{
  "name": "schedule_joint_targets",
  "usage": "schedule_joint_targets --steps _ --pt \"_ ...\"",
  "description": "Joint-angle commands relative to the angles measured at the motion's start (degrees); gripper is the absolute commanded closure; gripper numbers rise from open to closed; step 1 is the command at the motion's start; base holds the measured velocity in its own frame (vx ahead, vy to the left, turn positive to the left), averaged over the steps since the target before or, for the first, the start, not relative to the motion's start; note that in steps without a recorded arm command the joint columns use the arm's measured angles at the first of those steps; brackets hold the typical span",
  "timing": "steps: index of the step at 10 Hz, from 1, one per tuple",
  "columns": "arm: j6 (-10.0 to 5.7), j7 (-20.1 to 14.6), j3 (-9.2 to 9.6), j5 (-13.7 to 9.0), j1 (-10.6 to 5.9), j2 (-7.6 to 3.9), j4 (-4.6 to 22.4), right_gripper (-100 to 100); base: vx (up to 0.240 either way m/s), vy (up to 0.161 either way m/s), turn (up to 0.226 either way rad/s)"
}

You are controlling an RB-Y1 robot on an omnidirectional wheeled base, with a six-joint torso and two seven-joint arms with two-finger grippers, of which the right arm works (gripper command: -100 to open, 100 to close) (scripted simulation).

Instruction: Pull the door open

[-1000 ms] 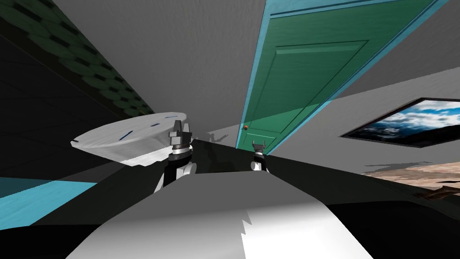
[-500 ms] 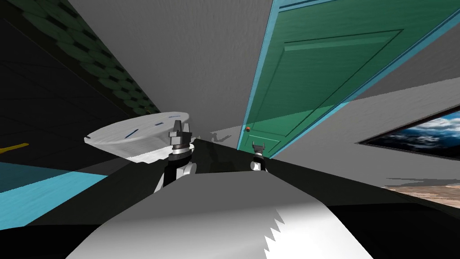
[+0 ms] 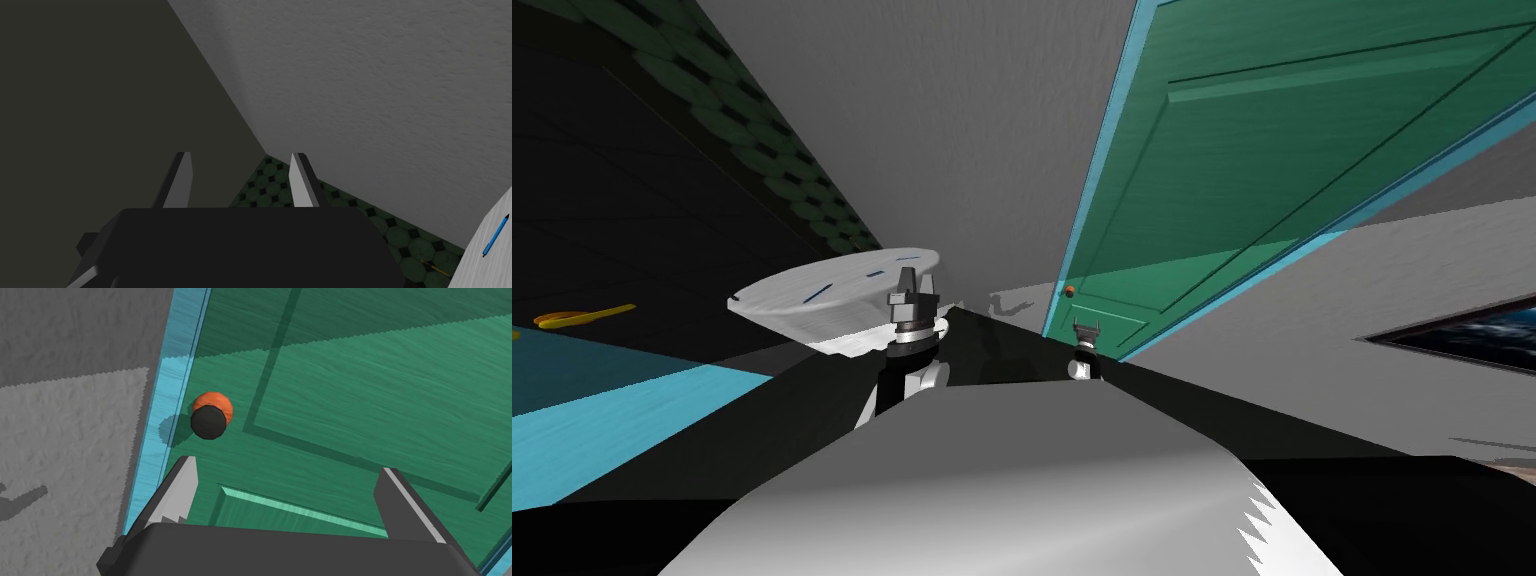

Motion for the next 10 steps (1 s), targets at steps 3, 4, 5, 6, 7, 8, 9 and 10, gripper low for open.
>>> schedule_joint_targets --steps 3,4,5,6,7,8,9,10 --pt "-1.4 -3.54 -0.15 -2.1 -1.77 0.01 5.17 -100 0.09 -0.049 0.127" --pt "-1.75 -4.45 -0.2 -2.68 -2.27 0.04 6.55 -100 0.084 -0.06 0.122" --pt "-2.07 -5.31 -0.25 -3.22 -2.73 0.06 7.85 -100 0.075 -0.054 0.129" --pt "-2.36 -6.09 -0.29 -3.71 -3.16 0.09 9.04 -100 0.062 -0.037 0.112" --pt "-2.65 -6.88 -0.33 -4.21 -3.58 0.13 10.23 -100 0.059 -0.043 0.108" --pt "-2.94 -7.66 -0.38 -4.7 -4.01 0.16 11.41 -100 0.066 -0.052 0.095" --pt "-3.24 -8.45 -0.42 -5.2 -4.43 0.19 12.6 -100 0.083 -0.042 0.122" --pt "-3.49 -9.12 -0.46 -5.62 -4.8 0.22 13.62 -100 0.073 -0.049 0.116"
